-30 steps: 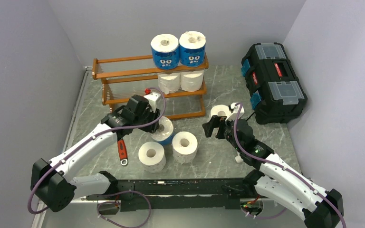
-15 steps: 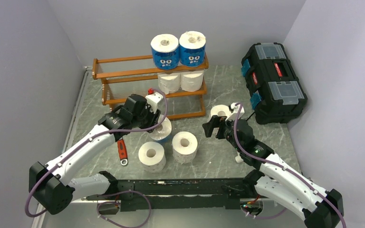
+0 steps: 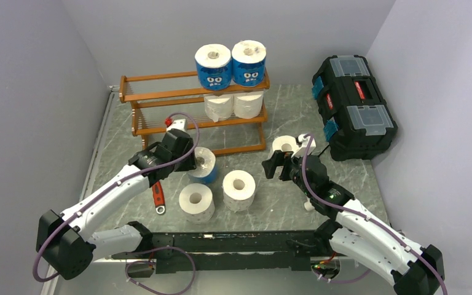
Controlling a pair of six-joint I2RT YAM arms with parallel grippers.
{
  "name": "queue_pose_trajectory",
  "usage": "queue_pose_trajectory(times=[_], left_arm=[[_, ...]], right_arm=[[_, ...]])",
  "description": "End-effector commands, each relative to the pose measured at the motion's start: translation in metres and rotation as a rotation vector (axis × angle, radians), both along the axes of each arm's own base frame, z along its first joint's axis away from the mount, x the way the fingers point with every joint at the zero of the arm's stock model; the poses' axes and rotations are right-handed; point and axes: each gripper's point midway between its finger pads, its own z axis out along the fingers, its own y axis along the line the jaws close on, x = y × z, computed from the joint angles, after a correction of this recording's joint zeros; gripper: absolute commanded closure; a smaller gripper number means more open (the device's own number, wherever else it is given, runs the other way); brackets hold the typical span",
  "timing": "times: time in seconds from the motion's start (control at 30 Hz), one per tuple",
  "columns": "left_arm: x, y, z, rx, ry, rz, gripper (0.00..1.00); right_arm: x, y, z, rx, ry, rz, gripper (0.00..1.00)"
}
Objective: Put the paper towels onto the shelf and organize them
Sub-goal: Pick up the paper towel from the center of the board.
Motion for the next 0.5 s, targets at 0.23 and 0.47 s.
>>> queue_pose_trajectory(times=[0.23, 0.47], left_arm=[[-0.006, 0.012, -0.036, -0.283, 0.131, 0.554, 0.49], [-0.007, 0.019, -0.045, -0.205, 0.156, 0.588, 0.15]], right_arm=[[-0.001, 0.008, 0.010, 0.051, -0.019, 0.022, 0.03], [0.000, 0.005, 0.011, 0.038, -0.025, 0.013, 0.03]])
